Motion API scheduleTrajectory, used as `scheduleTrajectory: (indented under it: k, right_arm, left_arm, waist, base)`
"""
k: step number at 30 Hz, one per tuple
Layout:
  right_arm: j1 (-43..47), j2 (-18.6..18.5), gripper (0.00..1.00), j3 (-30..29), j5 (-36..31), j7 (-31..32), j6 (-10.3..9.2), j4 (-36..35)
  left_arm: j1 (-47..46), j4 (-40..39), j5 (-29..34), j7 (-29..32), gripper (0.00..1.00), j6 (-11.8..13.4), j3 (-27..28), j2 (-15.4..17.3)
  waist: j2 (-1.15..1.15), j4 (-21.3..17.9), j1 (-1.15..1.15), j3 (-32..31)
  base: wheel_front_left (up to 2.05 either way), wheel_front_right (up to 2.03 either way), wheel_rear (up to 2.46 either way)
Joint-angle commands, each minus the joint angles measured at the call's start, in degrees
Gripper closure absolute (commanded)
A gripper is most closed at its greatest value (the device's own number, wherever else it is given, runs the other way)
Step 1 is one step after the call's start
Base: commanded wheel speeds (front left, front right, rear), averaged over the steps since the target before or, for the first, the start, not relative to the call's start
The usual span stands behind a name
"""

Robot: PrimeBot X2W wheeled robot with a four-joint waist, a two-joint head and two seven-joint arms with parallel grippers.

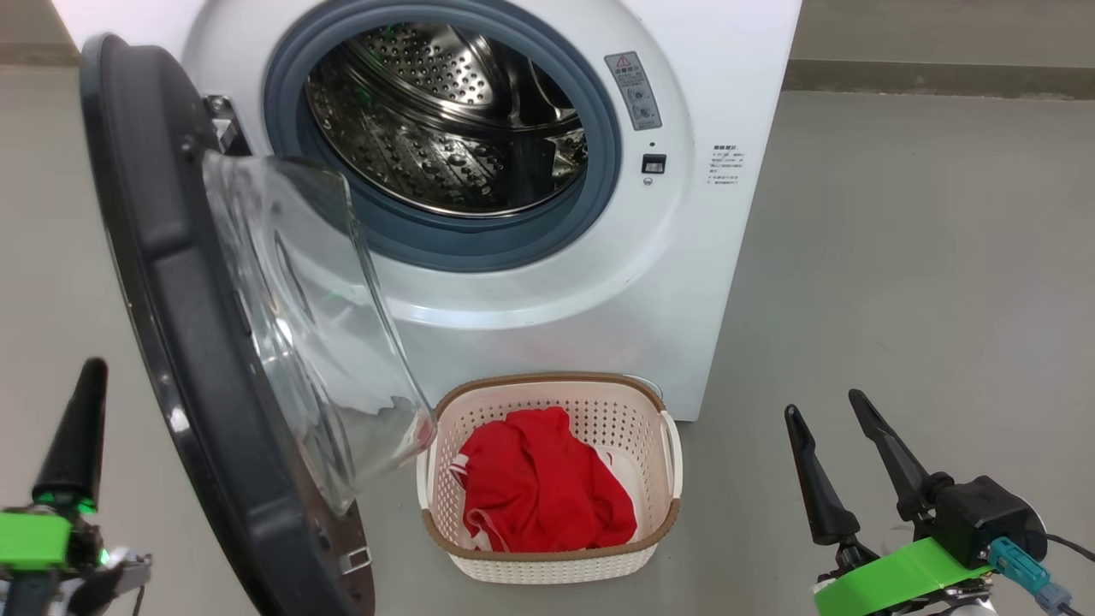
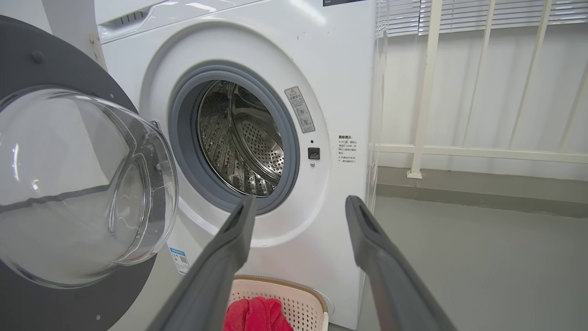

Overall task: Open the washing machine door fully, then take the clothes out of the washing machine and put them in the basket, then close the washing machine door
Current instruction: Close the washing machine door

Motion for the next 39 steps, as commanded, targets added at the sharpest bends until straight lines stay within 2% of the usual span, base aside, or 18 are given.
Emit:
scheduleTrajectory:
  k: [1, 7, 13, 24, 39]
  right_arm:
    - [-1.4, -0.5, 0.0, 1.7, 0.6, -0.4, 0.28, -1.4]
    - [-1.3, -0.5, 0.0, 2.1, 1.1, -0.4, 0.28, -1.6]
    - [-1.3, -0.5, 0.0, 2.4, 1.4, -0.4, 0.28, -1.7]
    - [-1.8, -0.5, 0.0, 2.6, 1.3, -0.4, 0.28, -1.6]
    - [-2.7, -0.5, 0.0, 2.6, 0.4, -0.4, 0.28, -1.2]
  left_arm:
    - [-2.0, -3.4, -1.7, 2.1, 1.0, 1.7, 2.0, 1.6]
    - [-1.3, -10.7, -8.8, 9.2, 1.0, 9.2, 2.8, 1.7]
    - [0.6, -14.8, -9.6, 11.3, 1.0, 11.1, 1.3, 1.6]
    - [2.2, -15.0, -11.0, 9.8, 1.0, 10.7, -1.5, 1.2]
    - [-1.5, -8.9, -16.9, 1.8, 1.0, 7.3, -6.2, 1.1]
  waist:
    - [0.0, -0.1, 0.0, 0.1]
    - [0.0, -0.8, 0.0, 0.2]
    - [0.0, -1.6, 0.0, 0.5]
    - [0.0, -5.3, 0.0, 1.3]
    - [0.0, -12.3, 0.0, 2.6]
  base:
    - [0.0, 0.0, 0.0]
    - [0.0, 0.0, 0.0]
    - [0.0, 0.0, 0.0]
    - [0.0, 0.0, 0.0]
    - [0.0, 0.0, 0.0]
